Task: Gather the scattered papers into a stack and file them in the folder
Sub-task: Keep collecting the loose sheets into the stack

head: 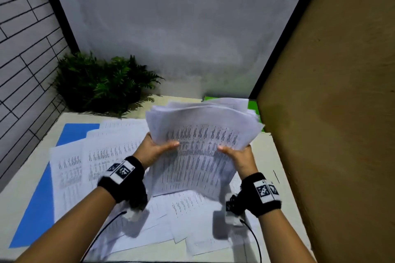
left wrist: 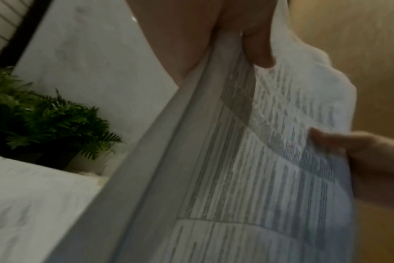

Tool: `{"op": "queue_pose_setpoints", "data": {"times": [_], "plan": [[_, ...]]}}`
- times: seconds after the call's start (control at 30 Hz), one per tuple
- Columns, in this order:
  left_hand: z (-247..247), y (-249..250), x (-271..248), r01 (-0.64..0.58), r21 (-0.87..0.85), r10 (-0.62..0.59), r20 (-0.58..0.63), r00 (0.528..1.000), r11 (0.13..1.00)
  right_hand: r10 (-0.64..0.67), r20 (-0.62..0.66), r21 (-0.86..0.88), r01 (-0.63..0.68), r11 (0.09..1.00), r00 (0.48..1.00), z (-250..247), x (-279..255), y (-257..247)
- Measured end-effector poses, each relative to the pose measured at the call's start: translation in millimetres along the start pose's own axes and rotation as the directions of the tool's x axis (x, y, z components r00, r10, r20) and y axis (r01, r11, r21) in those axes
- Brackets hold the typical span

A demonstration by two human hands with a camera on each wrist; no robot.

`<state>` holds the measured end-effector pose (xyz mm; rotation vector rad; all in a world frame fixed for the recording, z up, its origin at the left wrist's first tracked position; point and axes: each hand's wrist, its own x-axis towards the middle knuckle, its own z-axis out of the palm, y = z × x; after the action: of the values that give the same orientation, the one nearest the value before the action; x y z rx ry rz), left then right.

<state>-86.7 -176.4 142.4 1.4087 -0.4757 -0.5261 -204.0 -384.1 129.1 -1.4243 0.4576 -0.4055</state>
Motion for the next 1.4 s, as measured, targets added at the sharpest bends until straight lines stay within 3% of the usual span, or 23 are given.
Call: {"op": "queue_pose_setpoints", "data": {"times": [0.1, 0.27, 0.4, 0.53, 0.63, 0.77, 0.83, 0.93, 1.03, 1.13, 1.2, 1.3, 1.4], "plan": [[-5.8, 18.0, 0.7, -0.087, -0.066, 0.085, -0.029, 0.996, 0.994, -0.102, 0.042, 0.055, 0.100, 0.993, 0.994, -0.5, -1.0, -27.6], [-5.8, 31.5, 0.4, -0.140, -0.043, 0.144, 0.136, 0.980, 0.989, -0.255, 0.137, 0.011, 0.256, 0.967, 0.957, 9.7, -1.5, -60.4], [-4.2, 25.4, 3.9, -0.121, -0.051, 0.127, 0.115, 0.985, 0.991, -0.322, 0.009, 0.023, 0.322, 0.947, 0.947, 12.5, 0.7, -69.7], [-4.7, 20.3, 9.0, -0.101, -0.043, 0.103, 0.051, 0.993, 0.994, -0.418, -0.097, -0.055, 0.414, 0.909, 0.903, 16.6, 1.4, -75.7], [-6.0, 19.5, 13.5, -0.097, -0.048, 0.099, 0.052, 0.994, 0.994, -0.463, -0.105, -0.121, 0.450, 0.885, 0.880, 15.4, 3.3, -74.7], [-8.8, 19.3, 17.8, -0.088, -0.026, 0.090, 0.057, 0.994, 0.996, -0.503, -0.153, -0.087, 0.496, 0.864, 0.851, 2.9, 4.8, -77.5], [-10.3, 17.0, 19.4, -0.083, -0.022, 0.084, 0.045, 0.995, 0.996, -0.491, -0.168, -0.073, 0.486, 0.871, 0.855, -6.1, 4.8, -73.5], [-12.3, 14.0, 22.2, -0.070, -0.025, 0.071, 0.026, 0.997, 0.997, -0.331, -0.075, 0.005, 0.332, 0.943, 0.941, -18.0, 5.6, -54.3], [-12.8, 11.9, 24.5, -0.068, -0.030, 0.069, 0.034, 0.997, 0.997, -0.207, 0.017, 0.061, 0.206, 0.977, 0.978, -18.0, 2.1, -38.7], [-4.0, 9.7, 24.0, -0.025, 0.017, 0.024, 0.071, 0.997, 1.000, -0.047, 0.107, -0.060, 0.054, 0.997, 0.993, 1.2, -3.4, -28.1], [2.8, 14.0, 23.2, -0.035, 0.050, 0.034, 0.032, 0.999, 0.998, -0.041, -0.033, -0.094, 0.037, 0.995, 0.999, 8.6, -3.5, -21.7], [0.2, 34.6, 20.9, -0.128, -0.005, 0.128, -0.023, 0.991, 0.992, -0.136, -0.206, -0.029, 0.133, 0.991, 0.969, 8.9, -2.5, -34.8], [-10.2, 39.4, 15.8, -0.157, -0.073, 0.160, 0.031, 0.987, 0.985, -0.238, -0.125, -0.035, 0.236, 0.971, 0.963, 12.2, -3.1, -49.8]]}}
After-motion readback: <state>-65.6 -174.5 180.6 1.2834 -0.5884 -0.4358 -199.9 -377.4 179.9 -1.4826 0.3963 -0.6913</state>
